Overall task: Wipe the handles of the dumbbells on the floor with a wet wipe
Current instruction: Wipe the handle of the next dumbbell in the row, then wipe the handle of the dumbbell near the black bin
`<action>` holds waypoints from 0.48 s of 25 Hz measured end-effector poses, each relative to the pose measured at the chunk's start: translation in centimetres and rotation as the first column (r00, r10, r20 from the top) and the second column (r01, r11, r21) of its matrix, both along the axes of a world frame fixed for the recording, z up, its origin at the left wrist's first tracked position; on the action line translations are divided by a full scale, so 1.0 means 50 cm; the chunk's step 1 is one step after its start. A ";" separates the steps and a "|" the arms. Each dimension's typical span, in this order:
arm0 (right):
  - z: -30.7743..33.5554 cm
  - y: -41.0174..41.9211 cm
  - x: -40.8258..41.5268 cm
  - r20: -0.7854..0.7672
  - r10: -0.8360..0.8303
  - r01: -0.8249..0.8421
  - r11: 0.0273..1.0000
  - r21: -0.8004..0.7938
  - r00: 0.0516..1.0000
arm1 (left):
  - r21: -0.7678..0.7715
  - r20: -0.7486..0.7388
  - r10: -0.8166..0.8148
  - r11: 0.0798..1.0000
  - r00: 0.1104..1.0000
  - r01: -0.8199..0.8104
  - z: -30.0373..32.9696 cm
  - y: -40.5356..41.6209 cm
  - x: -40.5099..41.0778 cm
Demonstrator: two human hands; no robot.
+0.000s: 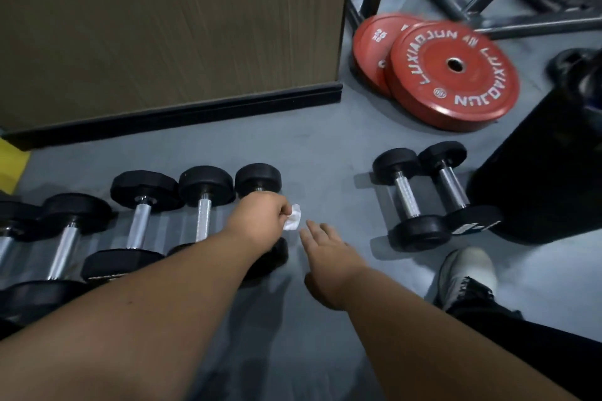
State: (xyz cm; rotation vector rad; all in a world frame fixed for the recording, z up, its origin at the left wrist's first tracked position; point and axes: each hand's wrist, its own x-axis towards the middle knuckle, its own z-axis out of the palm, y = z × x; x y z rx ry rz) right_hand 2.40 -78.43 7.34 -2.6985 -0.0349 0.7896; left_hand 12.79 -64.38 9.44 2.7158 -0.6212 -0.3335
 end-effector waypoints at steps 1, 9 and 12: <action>0.020 -0.020 -0.009 0.011 -0.008 0.008 1.000 0.005 1.000 | -0.011 0.008 -0.012 1.000 1.000 0.013 0.018 -0.014 -0.018; 0.190 -0.207 -0.043 0.110 0.134 -0.127 0.990 -0.065 0.985 | -0.121 0.042 -0.018 0.992 0.999 0.023 0.103 -0.142 -0.150; 0.274 -0.311 -0.018 0.082 0.227 -0.206 0.957 -0.202 0.970 | -0.167 0.005 0.016 0.986 1.000 -0.014 0.104 -0.209 -0.162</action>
